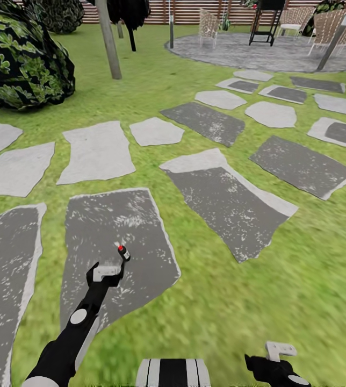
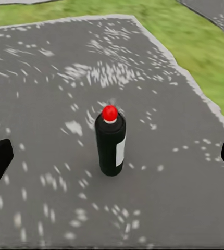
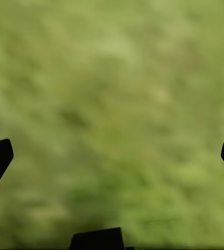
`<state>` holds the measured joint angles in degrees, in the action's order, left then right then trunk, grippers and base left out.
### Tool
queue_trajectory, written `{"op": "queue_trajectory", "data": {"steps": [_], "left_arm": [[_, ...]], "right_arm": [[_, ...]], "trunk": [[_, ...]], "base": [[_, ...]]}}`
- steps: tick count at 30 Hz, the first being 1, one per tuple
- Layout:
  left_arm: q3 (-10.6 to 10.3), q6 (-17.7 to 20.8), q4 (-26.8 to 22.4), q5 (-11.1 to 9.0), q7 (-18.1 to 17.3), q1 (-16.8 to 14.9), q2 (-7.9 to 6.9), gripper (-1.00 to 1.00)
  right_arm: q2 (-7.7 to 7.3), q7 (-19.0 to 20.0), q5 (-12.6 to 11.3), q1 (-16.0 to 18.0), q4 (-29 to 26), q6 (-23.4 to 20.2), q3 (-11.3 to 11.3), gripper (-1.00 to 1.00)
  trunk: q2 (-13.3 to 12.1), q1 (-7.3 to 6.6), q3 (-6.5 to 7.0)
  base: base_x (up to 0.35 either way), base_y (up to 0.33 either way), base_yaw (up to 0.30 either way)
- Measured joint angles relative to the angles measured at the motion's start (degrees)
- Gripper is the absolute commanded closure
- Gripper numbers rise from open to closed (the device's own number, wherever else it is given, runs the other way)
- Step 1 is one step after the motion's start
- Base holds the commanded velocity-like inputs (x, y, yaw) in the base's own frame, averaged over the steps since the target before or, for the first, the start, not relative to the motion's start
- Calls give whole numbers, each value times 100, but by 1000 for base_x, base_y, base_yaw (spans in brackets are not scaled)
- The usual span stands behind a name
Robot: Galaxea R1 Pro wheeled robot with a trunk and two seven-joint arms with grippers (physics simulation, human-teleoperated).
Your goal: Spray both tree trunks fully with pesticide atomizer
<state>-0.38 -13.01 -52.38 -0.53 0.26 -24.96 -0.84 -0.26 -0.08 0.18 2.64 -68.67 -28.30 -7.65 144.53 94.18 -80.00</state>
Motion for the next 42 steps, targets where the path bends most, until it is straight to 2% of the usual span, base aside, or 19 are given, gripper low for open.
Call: {"op": "queue_trajectory", "data": {"steps": [10,17,27,34,42], "left_arm": [[3,-8,-2,0,0,0,3,-100],[-5,-150,0,3,0,0,2,-100],[-6,-173,-1,9,0,0,5,-100],[-6,-176,-6,16,0,0,5,-100],[-14,-176,-5,17,2,0,5,-100]], "right_arm": [[0,-1,0,0,-4,0,7,-100],[0,-1,0,0,-3,0,8,-100],[0,-1,0,0,-6,0,9,-100],[0,-1,0,0,-6,0,5,-100],[0,-1,0,0,-6,0,8,-100]], "trunk": [[13,26,-306],[23,44,-522],[23,44,-558],[23,44,-558],[23,44,-558]], "base": [[0,0,94],[0,0,12],[4,0,-7],[232,0,-8],[59,7,-184]]}}
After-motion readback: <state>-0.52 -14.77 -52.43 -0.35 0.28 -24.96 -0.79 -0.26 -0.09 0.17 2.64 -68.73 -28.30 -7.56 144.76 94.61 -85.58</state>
